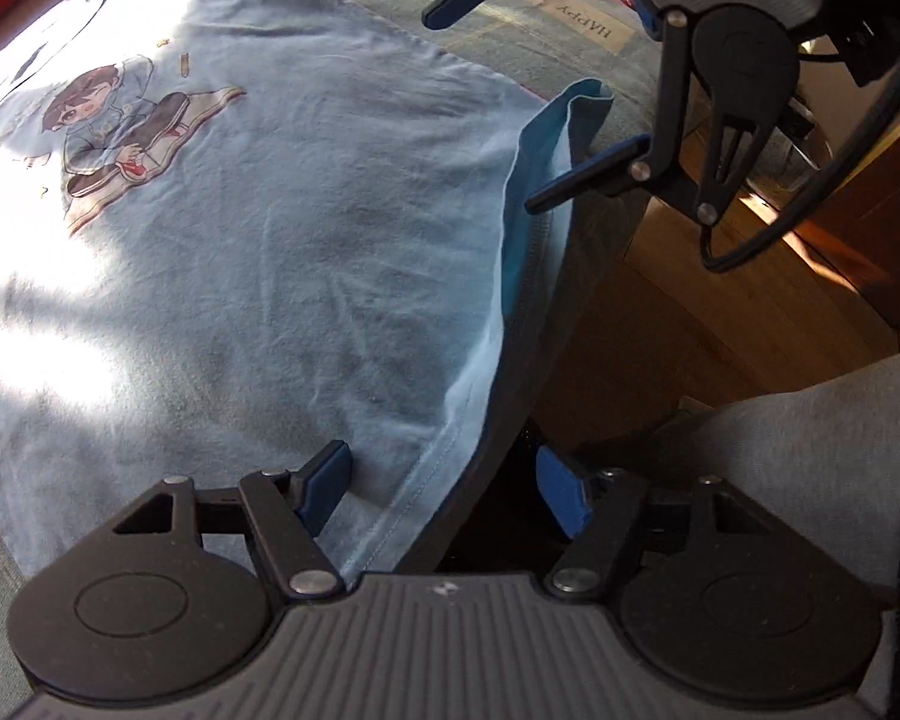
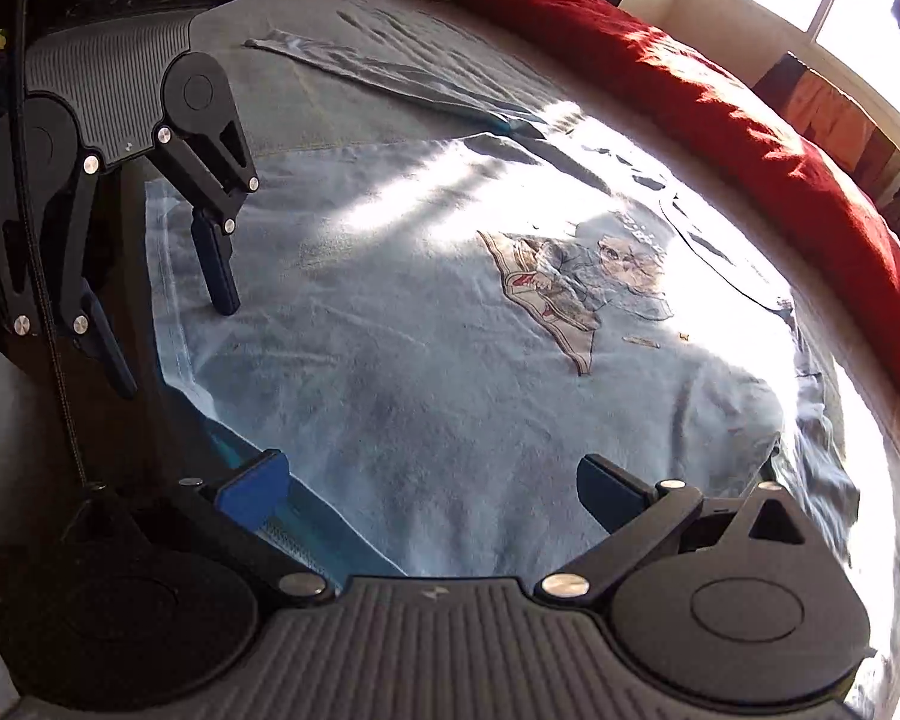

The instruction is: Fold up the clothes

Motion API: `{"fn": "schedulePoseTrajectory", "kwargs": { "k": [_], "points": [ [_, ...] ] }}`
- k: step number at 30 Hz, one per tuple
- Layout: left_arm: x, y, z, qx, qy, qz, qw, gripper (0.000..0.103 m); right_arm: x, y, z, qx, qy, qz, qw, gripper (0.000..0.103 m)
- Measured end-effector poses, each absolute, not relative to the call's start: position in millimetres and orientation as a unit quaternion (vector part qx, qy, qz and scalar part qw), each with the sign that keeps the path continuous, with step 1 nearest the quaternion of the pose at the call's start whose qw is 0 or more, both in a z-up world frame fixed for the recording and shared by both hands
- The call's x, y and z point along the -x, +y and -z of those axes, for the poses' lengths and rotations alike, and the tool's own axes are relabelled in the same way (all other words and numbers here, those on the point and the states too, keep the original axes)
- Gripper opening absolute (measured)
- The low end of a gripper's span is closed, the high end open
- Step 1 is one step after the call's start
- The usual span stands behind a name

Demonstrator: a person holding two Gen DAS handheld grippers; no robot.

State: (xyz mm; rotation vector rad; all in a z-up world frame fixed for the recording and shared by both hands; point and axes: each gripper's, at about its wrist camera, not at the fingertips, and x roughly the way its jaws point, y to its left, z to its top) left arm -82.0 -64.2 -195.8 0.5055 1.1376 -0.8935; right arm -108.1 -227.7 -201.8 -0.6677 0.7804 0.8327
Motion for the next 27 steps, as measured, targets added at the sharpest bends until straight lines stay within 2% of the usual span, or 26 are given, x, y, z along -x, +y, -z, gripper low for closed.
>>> {"fn": "schedulePoseTrajectory", "kwargs": {
  "k": [4, 9, 12, 15, 20, 23, 27],
  "points": [
    [79.9, -63.5, 186.4, -0.220, 0.506, 0.412, 0.725, 0.068, 111.6, -252.4, 206.4, 0.324, 0.393, -0.361, 0.781, 0.103],
    [41.0, -68.0, 187.2, -0.201, 0.504, 0.365, 0.757, 0.068, 77.2, -271.7, 202.0, 0.222, 0.442, -0.308, 0.813, 0.103],
    [23.1, -72.8, 190.6, -0.194, 0.510, 0.347, 0.763, 0.068, 48.1, -286.0, 196.6, 0.079, 0.481, -0.301, 0.820, 0.103],
    [11.6, -72.0, 190.8, -0.176, 0.519, 0.334, 0.767, 0.068, 28.6, -320.3, 198.7, -0.126, 0.511, -0.287, 0.800, 0.103],
    [2.8, -71.3, 193.9, -0.140, 0.541, 0.317, 0.767, 0.068, 18.6, -372.4, 221.3, -0.395, 0.518, -0.236, 0.721, 0.103],
    [4.0, -73.3, 195.1, -0.137, 0.541, 0.316, 0.767, 0.068, 18.2, -382.5, 227.0, -0.465, 0.505, -0.240, 0.686, 0.103],
    [6.0, -74.5, 195.8, -0.141, 0.541, 0.314, 0.767, 0.068, 15.7, -381.5, 224.6, -0.485, 0.497, -0.244, 0.677, 0.103]
  ]
}}
